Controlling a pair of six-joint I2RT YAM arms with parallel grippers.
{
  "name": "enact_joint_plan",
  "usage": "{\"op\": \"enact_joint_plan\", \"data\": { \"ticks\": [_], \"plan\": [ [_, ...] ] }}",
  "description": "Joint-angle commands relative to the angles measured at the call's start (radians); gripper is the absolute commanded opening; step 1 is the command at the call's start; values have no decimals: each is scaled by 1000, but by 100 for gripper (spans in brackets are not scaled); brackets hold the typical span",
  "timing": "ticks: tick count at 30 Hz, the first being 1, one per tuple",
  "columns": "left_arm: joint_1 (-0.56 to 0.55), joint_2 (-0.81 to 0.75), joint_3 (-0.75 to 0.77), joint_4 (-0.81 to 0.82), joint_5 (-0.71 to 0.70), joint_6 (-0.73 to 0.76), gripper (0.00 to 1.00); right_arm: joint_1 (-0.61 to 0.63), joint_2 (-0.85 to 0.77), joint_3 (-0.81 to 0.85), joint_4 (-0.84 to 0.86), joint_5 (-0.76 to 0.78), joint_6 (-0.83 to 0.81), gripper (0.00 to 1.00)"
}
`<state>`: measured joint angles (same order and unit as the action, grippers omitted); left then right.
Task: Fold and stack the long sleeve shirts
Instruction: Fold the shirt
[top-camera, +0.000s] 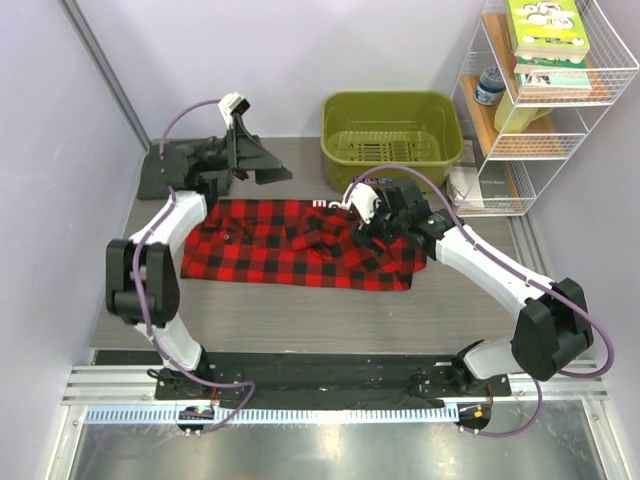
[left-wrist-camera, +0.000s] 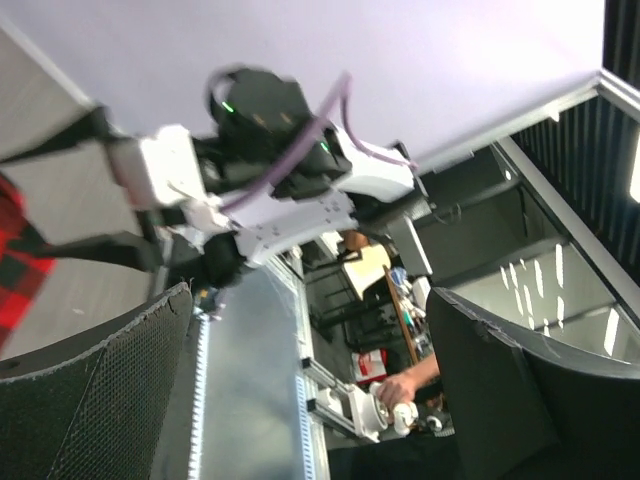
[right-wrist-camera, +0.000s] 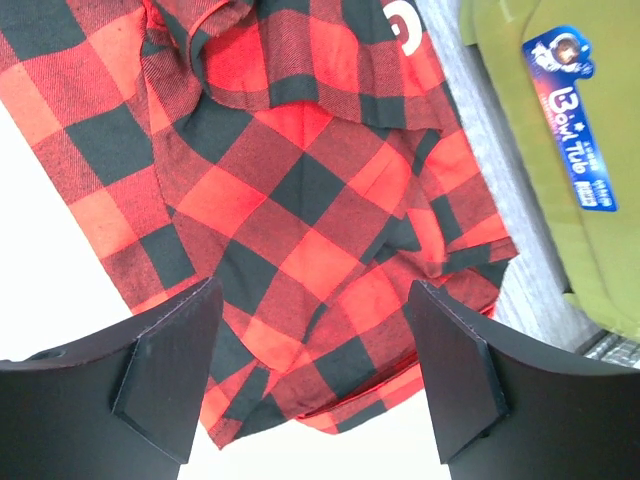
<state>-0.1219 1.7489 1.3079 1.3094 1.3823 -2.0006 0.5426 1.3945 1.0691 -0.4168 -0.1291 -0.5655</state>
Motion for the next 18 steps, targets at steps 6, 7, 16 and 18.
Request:
{"op": "enact_joint_plan", "data": {
  "ticks": [6,7,16,18],
  "plan": [
    [-159,-75,-130,-442,3,-42,100,20,-34,80,-73,49,-48,81],
    [-160,-83,-113,-708,7,200,100,22,-37,81,-83,54,-45,81],
    [-19,21,600,-2461,-917,1632,100,40,-94,46,-67,79,-10,83],
    [-57,-61,576,-2407,-1157,1809,100,40,-103,23,-47,46,-11,83]
  ]
}}
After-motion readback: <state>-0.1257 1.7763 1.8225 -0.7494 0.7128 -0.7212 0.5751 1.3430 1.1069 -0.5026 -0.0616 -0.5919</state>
